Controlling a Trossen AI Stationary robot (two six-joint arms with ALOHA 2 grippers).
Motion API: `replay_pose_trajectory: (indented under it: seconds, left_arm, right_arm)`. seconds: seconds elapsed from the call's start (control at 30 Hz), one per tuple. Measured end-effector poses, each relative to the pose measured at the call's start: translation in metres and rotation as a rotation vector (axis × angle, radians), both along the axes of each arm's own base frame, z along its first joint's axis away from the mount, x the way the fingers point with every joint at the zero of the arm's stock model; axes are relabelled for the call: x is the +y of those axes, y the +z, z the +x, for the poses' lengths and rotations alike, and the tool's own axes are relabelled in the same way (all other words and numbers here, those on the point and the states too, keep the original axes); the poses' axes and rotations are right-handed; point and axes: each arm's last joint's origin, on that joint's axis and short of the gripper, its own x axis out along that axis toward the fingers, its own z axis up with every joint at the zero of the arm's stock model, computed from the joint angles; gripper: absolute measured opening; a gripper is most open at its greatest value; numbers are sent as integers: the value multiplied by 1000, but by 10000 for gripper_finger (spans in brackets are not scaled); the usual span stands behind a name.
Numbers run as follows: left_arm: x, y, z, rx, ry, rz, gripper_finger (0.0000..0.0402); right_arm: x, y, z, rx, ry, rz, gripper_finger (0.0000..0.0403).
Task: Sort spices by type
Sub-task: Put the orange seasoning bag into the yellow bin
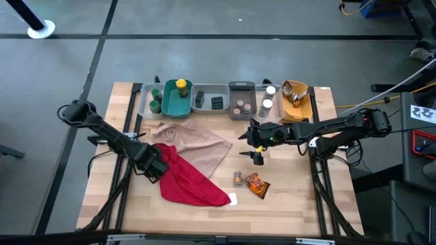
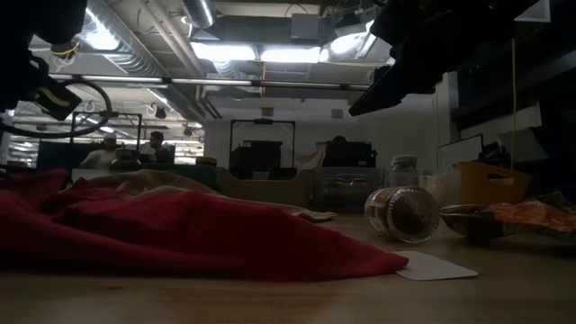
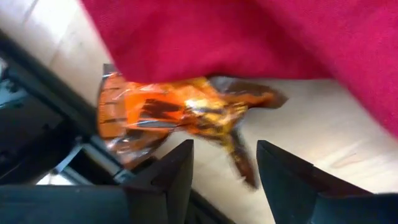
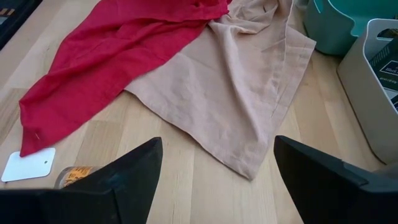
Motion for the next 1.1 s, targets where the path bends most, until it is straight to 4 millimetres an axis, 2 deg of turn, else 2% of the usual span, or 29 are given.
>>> replay_pose_trajectory:
  seconds: [0.17, 0.43, 0.7, 0.87, 1.1]
  left_arm:
    - [0, -7, 2, -51, -3, -1, 189]
    - [6, -23, -9, -17, 65, 46, 236]
    - [12, -33, -16, -26, 185, 147, 238]
    - [12, -33, -16, -26, 186, 154, 187]
    - [13, -33, -16, -24, 187, 158, 60]
  right_arm:
    - [0, 0, 0, 0, 0, 0, 308]
    - [0, 0, 0, 0, 1, 0, 308]
    - [0, 0, 0, 0, 1, 0, 308]
    - [0, 0, 0, 0, 1, 0, 308]
    - [0, 0, 0, 1, 1, 0, 308]
